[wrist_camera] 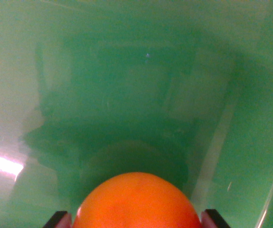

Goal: Pick fruit

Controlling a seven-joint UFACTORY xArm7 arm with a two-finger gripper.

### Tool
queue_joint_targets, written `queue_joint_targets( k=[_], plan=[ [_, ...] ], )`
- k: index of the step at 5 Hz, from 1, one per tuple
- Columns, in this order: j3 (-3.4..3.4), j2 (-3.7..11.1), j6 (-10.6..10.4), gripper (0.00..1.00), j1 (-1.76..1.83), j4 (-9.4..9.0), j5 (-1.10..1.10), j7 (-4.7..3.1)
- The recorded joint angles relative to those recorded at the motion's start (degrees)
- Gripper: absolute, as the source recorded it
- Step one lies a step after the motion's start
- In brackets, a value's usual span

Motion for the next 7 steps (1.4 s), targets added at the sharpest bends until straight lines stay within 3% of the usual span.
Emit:
queue_joint_targets(
  k=[7],
  plan=[
    [0.09,-0.85,2.2,1.00,0.05,1.35,0.18,-0.40]
  ],
)
